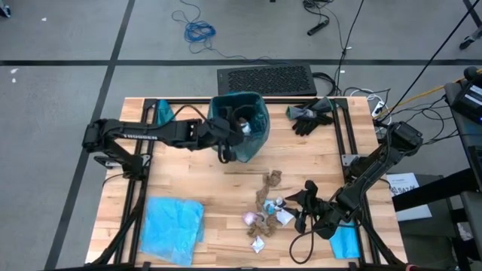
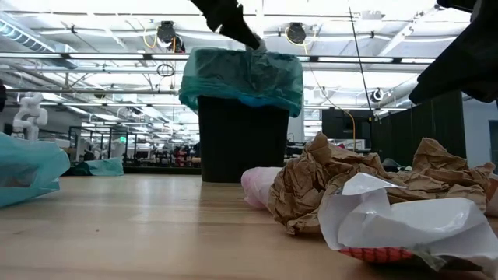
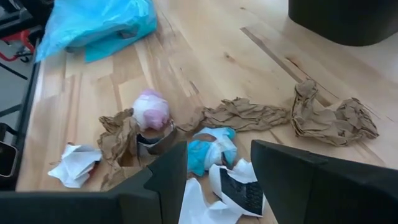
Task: Place trash/remove bag and relplace
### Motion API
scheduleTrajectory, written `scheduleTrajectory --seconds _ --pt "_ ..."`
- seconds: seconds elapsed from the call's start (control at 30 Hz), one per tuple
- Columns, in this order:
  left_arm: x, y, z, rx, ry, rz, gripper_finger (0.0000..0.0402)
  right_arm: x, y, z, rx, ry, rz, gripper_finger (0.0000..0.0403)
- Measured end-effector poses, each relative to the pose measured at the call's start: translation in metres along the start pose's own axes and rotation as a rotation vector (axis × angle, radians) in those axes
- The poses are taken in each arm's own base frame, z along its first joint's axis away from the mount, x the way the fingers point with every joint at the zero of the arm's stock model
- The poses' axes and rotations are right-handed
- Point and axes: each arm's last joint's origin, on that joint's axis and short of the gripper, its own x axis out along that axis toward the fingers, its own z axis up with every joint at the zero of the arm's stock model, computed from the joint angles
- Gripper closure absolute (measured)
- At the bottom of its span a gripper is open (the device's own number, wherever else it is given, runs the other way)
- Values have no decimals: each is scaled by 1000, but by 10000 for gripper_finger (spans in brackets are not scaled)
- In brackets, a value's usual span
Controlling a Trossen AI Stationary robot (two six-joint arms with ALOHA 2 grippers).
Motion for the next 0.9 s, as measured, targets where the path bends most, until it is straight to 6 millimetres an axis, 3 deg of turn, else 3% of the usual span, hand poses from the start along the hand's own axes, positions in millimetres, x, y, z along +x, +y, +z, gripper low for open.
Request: scheduleTrajectory --seconds 0.27,0.67,0.9 --pt "3 13 -7 38 86 134 292 4 3 -5 3 42 27 234" --pt "5 12 -14 27 93 15 290 4 -1 -8 -15 67 -7 234" --pt "2 22 -16 -4 132 -11 289 6 -5 -9 -10 99 -29 234"
